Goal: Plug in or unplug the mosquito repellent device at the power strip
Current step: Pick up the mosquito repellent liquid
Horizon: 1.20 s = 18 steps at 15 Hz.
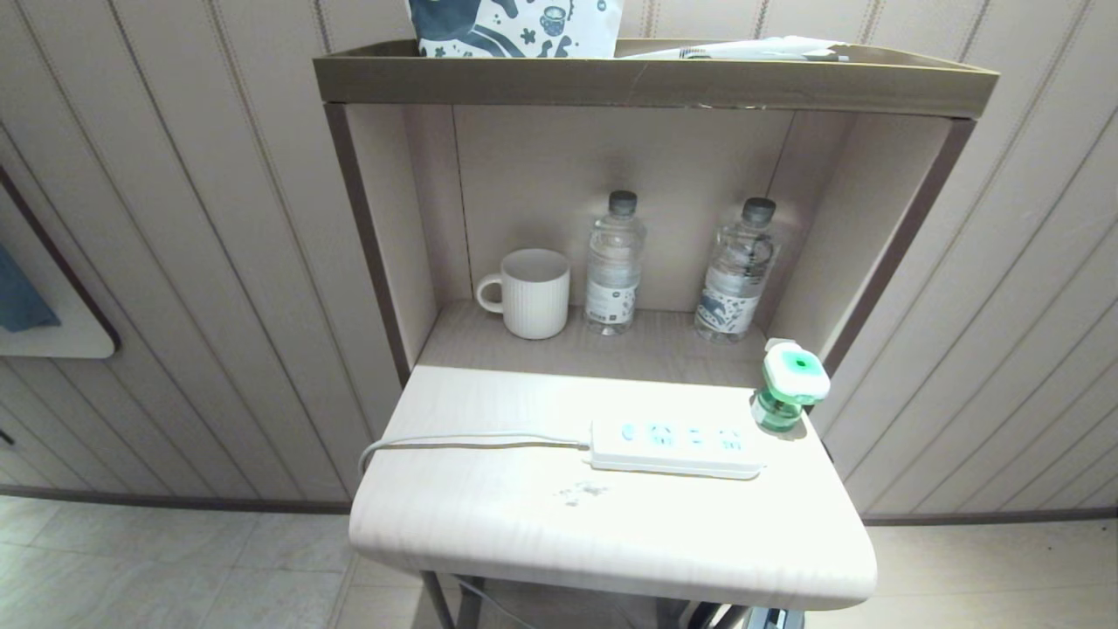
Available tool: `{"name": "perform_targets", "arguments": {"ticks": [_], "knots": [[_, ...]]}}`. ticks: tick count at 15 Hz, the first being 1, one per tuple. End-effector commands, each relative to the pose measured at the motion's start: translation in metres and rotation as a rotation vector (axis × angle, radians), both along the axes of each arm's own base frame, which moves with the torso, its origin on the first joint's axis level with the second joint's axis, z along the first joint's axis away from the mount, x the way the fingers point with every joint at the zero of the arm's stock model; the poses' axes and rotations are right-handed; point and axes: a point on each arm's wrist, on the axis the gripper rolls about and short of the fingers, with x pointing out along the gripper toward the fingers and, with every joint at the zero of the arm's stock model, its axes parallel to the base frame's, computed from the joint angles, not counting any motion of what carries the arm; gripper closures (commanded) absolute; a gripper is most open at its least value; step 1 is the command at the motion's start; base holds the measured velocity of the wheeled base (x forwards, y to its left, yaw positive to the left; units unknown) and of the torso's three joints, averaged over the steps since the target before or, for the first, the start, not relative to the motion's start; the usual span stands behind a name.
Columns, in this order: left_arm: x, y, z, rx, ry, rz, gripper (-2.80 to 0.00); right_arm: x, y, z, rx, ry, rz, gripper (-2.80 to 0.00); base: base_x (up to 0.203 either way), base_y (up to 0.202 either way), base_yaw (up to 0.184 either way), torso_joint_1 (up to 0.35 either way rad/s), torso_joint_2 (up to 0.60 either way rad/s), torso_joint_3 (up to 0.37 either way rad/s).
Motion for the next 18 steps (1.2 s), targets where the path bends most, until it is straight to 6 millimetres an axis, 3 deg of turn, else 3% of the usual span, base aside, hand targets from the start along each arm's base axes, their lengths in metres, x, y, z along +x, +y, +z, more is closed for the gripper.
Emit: {"name": "perform_targets", "arguments": {"ticks": [1,18], "knots": [[0.0000,0.0000,0.0000,0.000,0.001,0.000,0.00,0.0003,0.0000,-0.0004,0.001,0.006,0.001,0.00,0.000,0.000,0.000,0.000,0.00,0.000],[0.0000,0.0000,0.0000,0.001,0.001,0.000,0.00,0.0002,0.0000,-0.0003,0.001,0.003,0.000,0.00,0.000,0.000,0.000,0.000,0.00,0.000]]}}
